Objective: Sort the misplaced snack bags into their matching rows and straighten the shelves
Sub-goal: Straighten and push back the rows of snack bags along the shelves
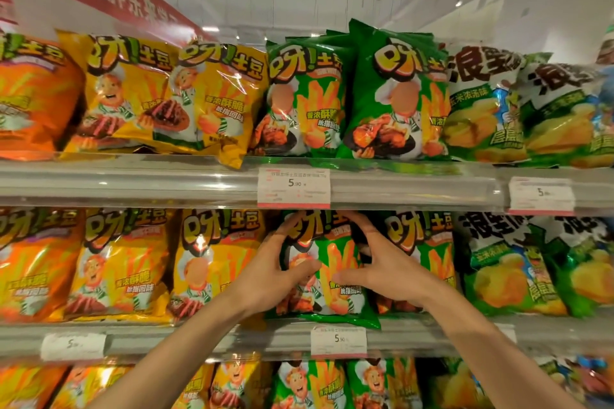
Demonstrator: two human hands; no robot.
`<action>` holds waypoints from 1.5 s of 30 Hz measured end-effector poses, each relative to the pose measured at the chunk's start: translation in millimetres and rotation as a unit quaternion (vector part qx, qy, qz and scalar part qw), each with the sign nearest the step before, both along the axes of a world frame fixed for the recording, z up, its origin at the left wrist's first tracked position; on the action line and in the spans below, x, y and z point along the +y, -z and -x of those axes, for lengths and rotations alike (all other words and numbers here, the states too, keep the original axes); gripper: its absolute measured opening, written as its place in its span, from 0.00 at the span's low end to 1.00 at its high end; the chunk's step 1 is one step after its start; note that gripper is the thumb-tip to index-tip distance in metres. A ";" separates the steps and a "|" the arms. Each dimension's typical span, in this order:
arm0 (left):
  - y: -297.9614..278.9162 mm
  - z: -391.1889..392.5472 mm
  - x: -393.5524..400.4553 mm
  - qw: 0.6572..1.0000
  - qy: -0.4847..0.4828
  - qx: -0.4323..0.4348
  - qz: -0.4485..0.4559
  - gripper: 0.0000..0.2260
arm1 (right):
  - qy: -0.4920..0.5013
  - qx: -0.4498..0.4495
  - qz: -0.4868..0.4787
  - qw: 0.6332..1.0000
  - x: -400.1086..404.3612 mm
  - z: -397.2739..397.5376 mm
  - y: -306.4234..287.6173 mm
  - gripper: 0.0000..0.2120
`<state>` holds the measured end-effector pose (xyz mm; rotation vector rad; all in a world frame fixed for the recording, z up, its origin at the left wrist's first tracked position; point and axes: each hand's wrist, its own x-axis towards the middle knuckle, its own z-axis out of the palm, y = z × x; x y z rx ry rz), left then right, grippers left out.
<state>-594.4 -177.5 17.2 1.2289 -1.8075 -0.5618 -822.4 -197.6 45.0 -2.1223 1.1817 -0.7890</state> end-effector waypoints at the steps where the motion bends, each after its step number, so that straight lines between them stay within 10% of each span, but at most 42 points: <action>1: 1.0 -1.7 -0.1 1.000 -0.003 -0.002 0.001 0.37 | 0.006 0.001 0.006 1.000 -1.1 -2.0 0.3 0.48; 14: -0.8 -11.4 17.5 0.988 -0.071 -0.107 0.084 0.35 | 0.024 -0.044 0.018 0.999 -15.0 -14.3 15.3 0.54; 24: 13.7 -74.8 20.2 0.868 -0.267 -0.333 0.254 0.18 | 0.135 0.176 0.234 0.947 14.1 -52.6 20.7 0.37; 35: 29.8 -81.5 5.2 0.868 -0.267 -0.368 0.201 0.24 | 0.231 0.301 0.319 0.868 6.3 -101.1 45.9 0.27; 45: 23.6 -77.8 12.0 0.864 -0.251 -0.367 0.237 0.23 | 0.214 0.267 0.304 0.889 5.8 -97.3 42.8 0.28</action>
